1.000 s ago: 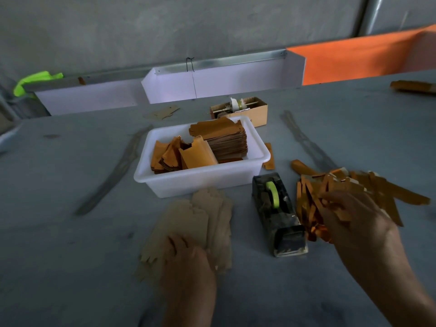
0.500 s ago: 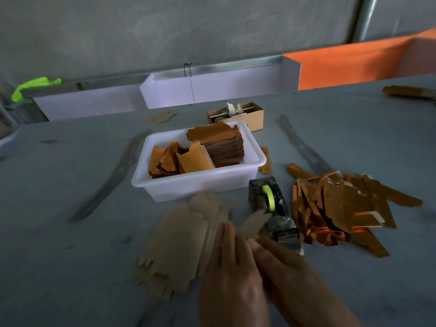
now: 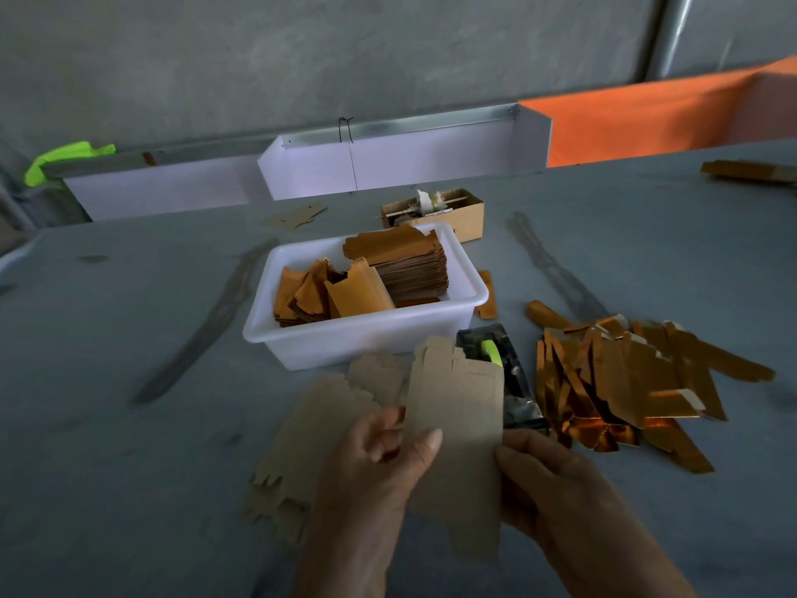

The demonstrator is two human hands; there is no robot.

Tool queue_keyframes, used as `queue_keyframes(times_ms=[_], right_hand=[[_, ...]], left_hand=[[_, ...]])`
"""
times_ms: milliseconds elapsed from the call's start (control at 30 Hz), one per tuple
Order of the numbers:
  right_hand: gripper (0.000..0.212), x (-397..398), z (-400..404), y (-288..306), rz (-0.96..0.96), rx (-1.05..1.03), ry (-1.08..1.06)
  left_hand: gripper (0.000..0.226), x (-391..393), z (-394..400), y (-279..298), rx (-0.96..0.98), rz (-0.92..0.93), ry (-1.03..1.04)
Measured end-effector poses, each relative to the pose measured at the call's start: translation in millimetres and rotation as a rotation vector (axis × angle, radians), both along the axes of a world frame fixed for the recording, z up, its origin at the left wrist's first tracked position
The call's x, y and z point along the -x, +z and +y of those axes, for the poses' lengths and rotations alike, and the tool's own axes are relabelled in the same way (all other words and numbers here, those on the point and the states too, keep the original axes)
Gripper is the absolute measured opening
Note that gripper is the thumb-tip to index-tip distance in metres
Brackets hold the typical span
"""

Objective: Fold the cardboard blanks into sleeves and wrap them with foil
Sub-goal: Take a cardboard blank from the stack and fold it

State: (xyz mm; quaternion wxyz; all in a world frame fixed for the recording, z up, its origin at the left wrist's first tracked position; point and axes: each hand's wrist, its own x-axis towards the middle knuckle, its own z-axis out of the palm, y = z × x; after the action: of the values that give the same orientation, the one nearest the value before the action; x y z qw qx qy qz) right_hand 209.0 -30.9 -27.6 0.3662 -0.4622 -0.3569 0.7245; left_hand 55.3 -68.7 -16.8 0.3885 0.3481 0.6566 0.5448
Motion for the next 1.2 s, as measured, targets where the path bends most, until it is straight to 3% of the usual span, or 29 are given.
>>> queue_keyframes(times_ms=[67, 167, 300, 400, 467, 567, 667, 733, 800, 900, 1000, 1067, 1133, 1200], right_hand=[[0.018, 2.1, -1.4, -1.7, -0.025, 0.013, 0.009], [0.016, 2.4, -1.2, -1.4, -0.109, -0.028, 0.008], [0.01, 4.1, -1.3, 1.5, -0.09, -0.066, 0.035], [0.009, 8.5, -0.4, -2.5, -0.104, -0.099, 0.023], [0.008, 11.2, 0.9, -6.9, -0.136, -0.13, -0.009], [0.008, 11.8, 3.2, -17.4, -0.193, -0.186, -0.066], [0.014, 19.1, 0.7, -33.1, -0.294, -0.216, -0.07], [0.014, 31.7, -2.6, -42.3, -0.31, -0.216, -0.052], [0.013, 49.9, -3.7, -46.5, -0.302, -0.19, -0.009], [0.007, 69.5, -1.4, -38.6, -0.233, -0.166, 0.044], [0.026, 68.3, -2.6, -21.2, -0.114, -0.312, 0.171], [0.013, 65.3, -3.3, -19.6, -0.21, -0.394, 0.208], [0.02, 62.2, -1.9, -23.2, -0.352, -0.378, 0.143], [0.022, 52.2, -2.3, -23.1, -0.316, -0.21, 0.062]], left_hand=[[0.02, -1.0, 0.9, 0.5, 0.024, -0.104, -0.084], [0.007, -1.2, 0.9, -2.5, 0.008, -0.016, -0.059], [0.04, 4.0, 1.0, -3.8, -0.067, 0.232, -0.017], [0.034, 8.9, 1.1, -4.3, -0.034, 0.283, -0.009], [0.015, 13.3, 1.2, -7.9, -0.038, 0.345, 0.074], [0.017, 26.5, 2.1, -10.5, -0.035, 0.452, 0.258], [0.022, 44.3, -0.5, -2.5, -0.067, 0.247, 0.353], [0.024, 46.7, -4.2, 6.8, -0.091, -0.026, 0.276], [0.02, 41.7, -7.1, 14.4, -0.091, -0.176, 0.185], [0.021, 33.3, -8.0, 18.1, -0.089, -0.272, 0.134], [0.027, 28.9, -7.9, 17.4, -0.109, -0.337, 0.101], [0.027, 29.7, -7.7, 17.1, -0.117, -0.354, 0.089], [0.024, 31.2, -8.5, 16.2, -0.115, -0.37, 0.078], [0.02, 31.6, -9.1, 16.3, -0.096, -0.389, 0.061]])
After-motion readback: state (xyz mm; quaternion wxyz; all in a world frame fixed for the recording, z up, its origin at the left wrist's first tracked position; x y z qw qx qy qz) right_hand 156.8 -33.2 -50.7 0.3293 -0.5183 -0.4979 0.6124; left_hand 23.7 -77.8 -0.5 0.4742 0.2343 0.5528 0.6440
